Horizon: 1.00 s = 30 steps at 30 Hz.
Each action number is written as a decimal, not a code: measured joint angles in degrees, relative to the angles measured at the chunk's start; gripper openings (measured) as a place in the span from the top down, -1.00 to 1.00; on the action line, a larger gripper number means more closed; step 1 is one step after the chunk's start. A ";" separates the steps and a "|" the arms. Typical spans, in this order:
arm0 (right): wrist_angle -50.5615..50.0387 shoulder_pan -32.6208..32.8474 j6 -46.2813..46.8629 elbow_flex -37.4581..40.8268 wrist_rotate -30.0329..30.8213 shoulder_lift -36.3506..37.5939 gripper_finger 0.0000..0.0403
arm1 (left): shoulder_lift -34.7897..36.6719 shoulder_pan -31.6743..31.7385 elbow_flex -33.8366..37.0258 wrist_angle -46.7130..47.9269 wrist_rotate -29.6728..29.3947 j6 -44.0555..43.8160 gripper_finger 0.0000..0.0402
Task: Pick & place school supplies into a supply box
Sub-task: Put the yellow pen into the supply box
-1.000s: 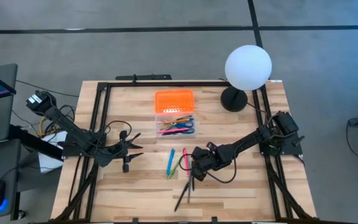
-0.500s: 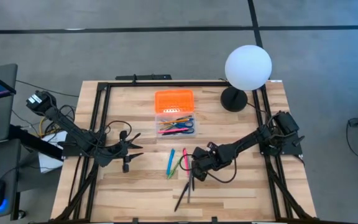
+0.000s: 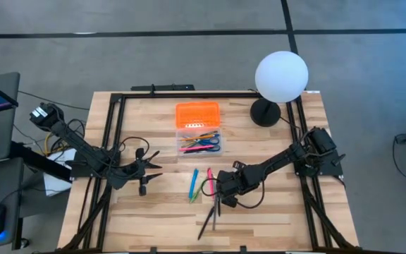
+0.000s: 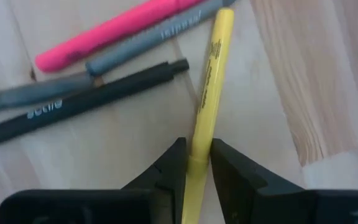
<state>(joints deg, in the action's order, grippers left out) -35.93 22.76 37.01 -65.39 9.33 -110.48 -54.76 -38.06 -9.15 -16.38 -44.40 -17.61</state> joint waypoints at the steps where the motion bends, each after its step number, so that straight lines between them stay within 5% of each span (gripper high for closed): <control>1: -0.82 0.00 0.00 -0.21 -0.29 0.00 0.65 | 0.00 0.00 0.00 0.04 0.00 -0.01 0.43; 18: -2.95 -2.59 -4.64 -0.61 -5.82 0.04 0.66 | 0.00 0.00 0.00 0.74 0.00 0.00 0.43; 30: -3.18 -2.67 -7.76 -0.61 -6.65 0.09 0.93 | 0.00 0.00 0.00 1.44 0.00 -0.08 0.43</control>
<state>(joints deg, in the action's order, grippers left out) -39.11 20.10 29.26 -66.00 2.68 -110.39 -54.76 -38.06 -9.15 -14.94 -44.40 -17.69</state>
